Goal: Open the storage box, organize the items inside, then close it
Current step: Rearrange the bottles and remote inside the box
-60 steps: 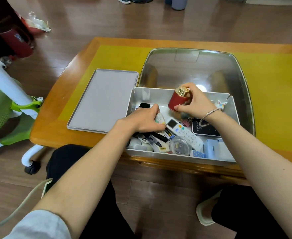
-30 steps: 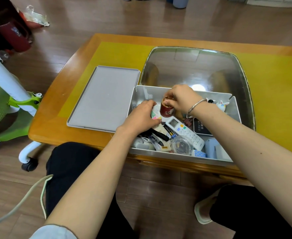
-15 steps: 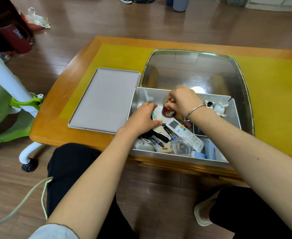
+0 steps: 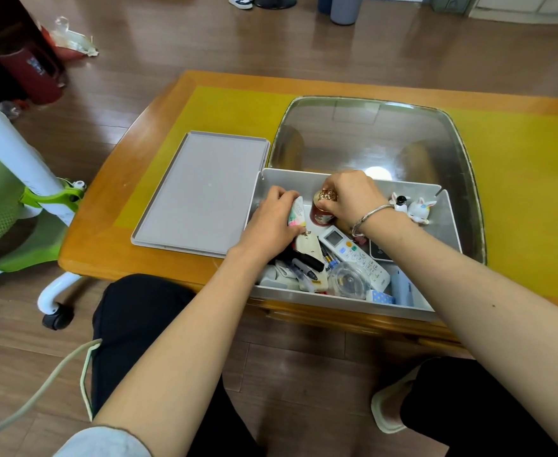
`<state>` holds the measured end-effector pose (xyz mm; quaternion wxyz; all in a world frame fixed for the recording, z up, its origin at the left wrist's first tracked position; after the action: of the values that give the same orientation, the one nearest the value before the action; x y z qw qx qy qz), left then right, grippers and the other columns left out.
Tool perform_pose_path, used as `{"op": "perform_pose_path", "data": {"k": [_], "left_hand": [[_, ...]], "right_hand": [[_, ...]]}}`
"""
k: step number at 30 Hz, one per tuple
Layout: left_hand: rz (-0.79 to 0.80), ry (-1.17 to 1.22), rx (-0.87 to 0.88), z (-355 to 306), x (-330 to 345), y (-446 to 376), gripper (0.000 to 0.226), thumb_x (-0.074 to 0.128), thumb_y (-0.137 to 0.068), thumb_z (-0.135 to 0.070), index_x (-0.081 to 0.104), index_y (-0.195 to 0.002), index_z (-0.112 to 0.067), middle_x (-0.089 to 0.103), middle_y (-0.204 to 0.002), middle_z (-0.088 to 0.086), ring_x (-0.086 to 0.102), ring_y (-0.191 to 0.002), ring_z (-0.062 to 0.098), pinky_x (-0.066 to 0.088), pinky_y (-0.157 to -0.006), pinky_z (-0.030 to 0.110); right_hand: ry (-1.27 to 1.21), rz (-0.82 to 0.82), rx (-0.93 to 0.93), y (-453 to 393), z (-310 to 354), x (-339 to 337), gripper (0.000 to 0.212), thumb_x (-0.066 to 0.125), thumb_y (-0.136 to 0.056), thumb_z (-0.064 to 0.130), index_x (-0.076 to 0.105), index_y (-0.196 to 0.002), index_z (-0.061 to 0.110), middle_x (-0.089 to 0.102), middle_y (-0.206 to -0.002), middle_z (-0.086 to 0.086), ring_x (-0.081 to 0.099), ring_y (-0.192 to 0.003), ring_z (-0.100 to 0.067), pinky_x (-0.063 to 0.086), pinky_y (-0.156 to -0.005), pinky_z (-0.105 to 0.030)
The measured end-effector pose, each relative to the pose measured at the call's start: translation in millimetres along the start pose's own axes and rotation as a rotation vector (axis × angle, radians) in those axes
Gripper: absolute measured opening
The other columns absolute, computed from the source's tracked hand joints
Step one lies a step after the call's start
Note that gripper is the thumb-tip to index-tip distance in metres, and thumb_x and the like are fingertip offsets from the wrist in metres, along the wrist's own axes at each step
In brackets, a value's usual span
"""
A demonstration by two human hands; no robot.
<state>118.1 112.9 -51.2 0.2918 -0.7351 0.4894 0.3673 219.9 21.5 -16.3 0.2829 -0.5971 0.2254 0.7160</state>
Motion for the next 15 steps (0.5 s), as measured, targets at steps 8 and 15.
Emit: {"op": "perform_pose_path", "data": {"k": [8,15], "left_hand": [[0.056,-0.092,0.004,-6,-1,-21,0.052,0.075,-0.079,-0.018,0.045,-0.121,-0.011,0.054,-0.120,0.009,0.046,-0.111,0.030,0.040,-0.092,0.041],[0.158,-0.147,0.089,-7,5,-19,0.039,0.070,-0.084,-0.010,0.049,-0.117,-0.006,0.046,-0.122,0.012,0.050,-0.107,0.030,0.043,-0.090,0.044]], "right_hand": [[-0.014,-0.029,-0.011,6,-1,3,0.032,0.060,-0.088,0.036,0.065,-0.104,0.009,0.057,-0.102,-0.013,0.058,-0.094,-0.032,0.046,-0.078,-0.035],[-0.052,-0.026,0.028,6,-3,6,0.031,0.060,-0.088,0.035,0.063,-0.104,0.008,0.055,-0.104,-0.014,0.057,-0.097,-0.034,0.049,-0.083,-0.040]]}}
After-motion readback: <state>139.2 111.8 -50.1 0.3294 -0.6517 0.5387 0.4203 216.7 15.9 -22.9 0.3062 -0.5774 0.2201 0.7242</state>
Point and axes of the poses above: each hand's wrist, its own y-axis away from the middle knuckle, its own x-axis out of the palm, z = x × y, the point moved 7 cm from there along -y, towards the middle knuckle
